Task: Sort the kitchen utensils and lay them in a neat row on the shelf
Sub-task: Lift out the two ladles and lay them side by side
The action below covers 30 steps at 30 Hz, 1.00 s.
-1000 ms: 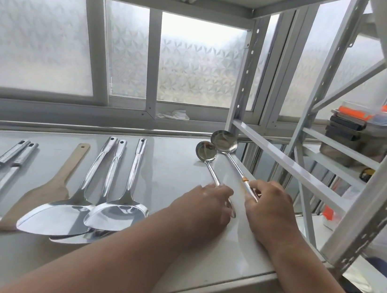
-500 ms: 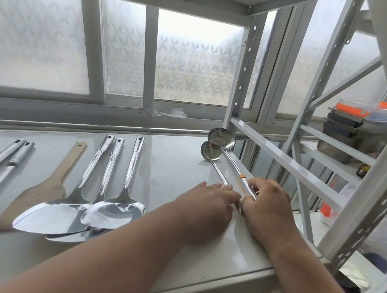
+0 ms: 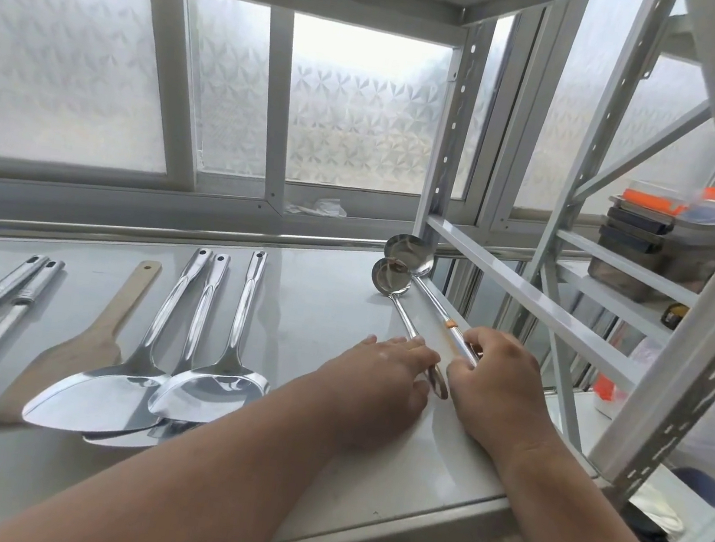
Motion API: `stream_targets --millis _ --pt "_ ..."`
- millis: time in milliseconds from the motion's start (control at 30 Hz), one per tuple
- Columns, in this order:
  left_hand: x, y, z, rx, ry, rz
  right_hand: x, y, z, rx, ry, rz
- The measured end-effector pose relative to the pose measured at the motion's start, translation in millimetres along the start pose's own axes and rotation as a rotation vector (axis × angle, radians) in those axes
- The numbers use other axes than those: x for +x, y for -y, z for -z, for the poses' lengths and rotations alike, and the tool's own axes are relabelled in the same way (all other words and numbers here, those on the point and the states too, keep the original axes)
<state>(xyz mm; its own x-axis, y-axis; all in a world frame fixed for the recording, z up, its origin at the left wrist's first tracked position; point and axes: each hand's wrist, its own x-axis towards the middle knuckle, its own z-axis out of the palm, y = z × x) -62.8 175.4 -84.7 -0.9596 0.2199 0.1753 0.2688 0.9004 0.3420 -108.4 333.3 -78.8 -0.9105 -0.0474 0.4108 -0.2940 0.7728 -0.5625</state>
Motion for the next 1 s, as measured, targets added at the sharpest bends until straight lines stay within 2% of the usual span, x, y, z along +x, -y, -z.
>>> stream_targets --millis 600,667,767,867,1000 --pt "-15.9 -11.5 18.4 0.048 -0.006 0.074 -0.8 2.9 1.6 0.08 0.004 -0.067" --pt "-24.5 -12.1 38.1 0.054 0.0 0.102 -1.8 7.1 4.9 0.052 -0.097 0.014" --pt "-43.9 -1.2 84.3 0.014 -0.075 0.179 -3.2 25.2 9.3 0.033 -0.215 0.237" --pt "-70.6 26.6 126.3 0.059 -0.158 0.29 -1.6 61.9 3.4 0.155 -0.129 0.372" --pt "-107.4 65.9 150.1 0.092 -0.177 0.429 -0.1 111.6 -34.3 0.213 0.111 0.459"
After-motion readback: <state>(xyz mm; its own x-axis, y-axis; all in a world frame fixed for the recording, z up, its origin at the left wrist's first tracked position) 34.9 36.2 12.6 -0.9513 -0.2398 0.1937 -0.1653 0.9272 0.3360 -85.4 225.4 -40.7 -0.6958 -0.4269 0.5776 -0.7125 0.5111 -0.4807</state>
